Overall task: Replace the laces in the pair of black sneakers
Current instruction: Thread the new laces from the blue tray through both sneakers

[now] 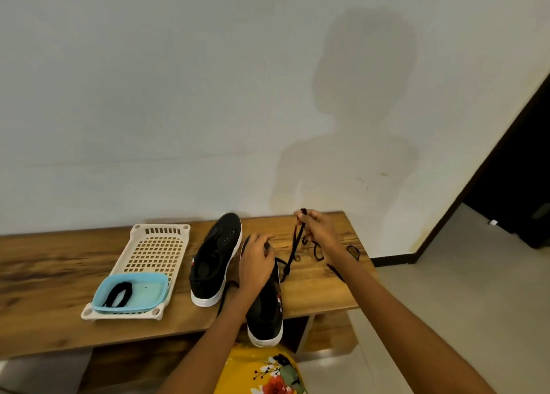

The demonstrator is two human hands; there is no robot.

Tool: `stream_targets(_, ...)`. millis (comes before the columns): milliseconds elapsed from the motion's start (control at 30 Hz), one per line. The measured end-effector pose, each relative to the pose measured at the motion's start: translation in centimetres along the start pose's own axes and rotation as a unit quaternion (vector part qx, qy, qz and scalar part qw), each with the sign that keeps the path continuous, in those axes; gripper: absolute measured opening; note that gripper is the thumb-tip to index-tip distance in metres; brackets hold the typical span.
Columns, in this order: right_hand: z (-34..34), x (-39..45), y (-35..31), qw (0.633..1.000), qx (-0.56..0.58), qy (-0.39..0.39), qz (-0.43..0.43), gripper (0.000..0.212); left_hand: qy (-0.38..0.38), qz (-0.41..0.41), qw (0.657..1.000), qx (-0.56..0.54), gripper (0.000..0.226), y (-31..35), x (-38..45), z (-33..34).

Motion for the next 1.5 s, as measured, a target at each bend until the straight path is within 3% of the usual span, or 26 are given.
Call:
stream_targets(133, -1.5, -1.5, -6.9, 0.994, 0.105, 0.02, -0.021, 0.011, -0.095, 0.026, 0.994, -0.054, 0.048, 5.3, 0.6, 0.8)
stream_targets(267, -1.3, -3.2, -11.2, 0.997, 0.069, -0.039, -0.016, 0.007, -0.096, 0.027, 0.988, -0.119, 0.054, 9.6, 0.9, 0.0)
stream_targets(467, -2.4, -4.3, -16.9, 0.986, 0.16, -0.022, -0.032, 0.008, -0.137, 0.037, 0.98, -0.137, 0.023, 13.1, 0.9, -1.4)
stream_targets(667, -2.9, -5.1, -19.2, 0.998, 0.041, -0.026, -0.046, 0.016, -0.138, 0.014, 0.978, -0.155, 0.026, 12.9, 0.7, -2.9)
stream_targets(833, -4.0, -4.2, -15.5, 0.998, -0.031, 0.026, -0.049, 0.013, 0.045, -0.067, 0.955, -0.286, 0.025, 12.5, 1.9, -7.1)
stream_targets(900, -4.5, -3.8, -12.2, 0.997, -0.069, 0.031, -0.008, 0.017, 0.058, -0.066, 0.952, -0.293, 0.022, 12.7, 2.3, -8.2)
stream_targets(967, -5.2, -3.3, -9.2, 0.979, -0.197, 0.039, 0.019, 0.012, 0.024, -0.038, 0.967, -0.251, 0.022, 13.2, 2.5, -8.6)
stream_targets(1067, -5.5, -3.4, -5.5, 0.924, -0.379, 0.023, 0.05, 0.01, -0.023, -0.004, 0.986, -0.163, 0.021, 13.1, 2.4, -8.4)
stream_targets(1200, -3.6, -4.4, -2.9, 0.905, -0.42, -0.041, 0.055, 0.032, -0.044, 0.068, 0.997, -0.011, 0.026, 12.0, 2.0, -7.6)
stream_targets(1267, -2.5, -4.5, -3.2, 0.923, -0.382, -0.038, 0.013, 0.032, -0.079, 0.108, 0.99, 0.048, 0.027, 11.4, 1.6, -6.3)
stream_targets(1367, -0.5, -4.2, -2.4, 0.983, -0.162, -0.056, 0.058, 0.039, -0.146, 0.151, 0.972, 0.107, 0.029, 10.4, 0.6, -3.4)
stream_targets(1433, 1.8, -3.4, -0.4, 0.981, -0.071, -0.137, 0.12, 0.05, -0.169, 0.168, 0.966, 0.101, 0.023, 9.6, 0.0, -1.6)
stream_targets(1500, 2.9, -2.8, 1.7, 0.973, -0.015, -0.168, 0.159, 0.04, -0.165, 0.165, 0.969, 0.08, 0.016, 8.7, -0.4, -0.4)
Point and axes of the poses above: each hand's wrist, its own x-axis towards the middle knuckle, its own z-axis out of the palm, y = z × x, the point moved 7 cm from there along x, towards the middle knuckle, and after that the axes turned 1 degree about y, right-handed, at the moved point
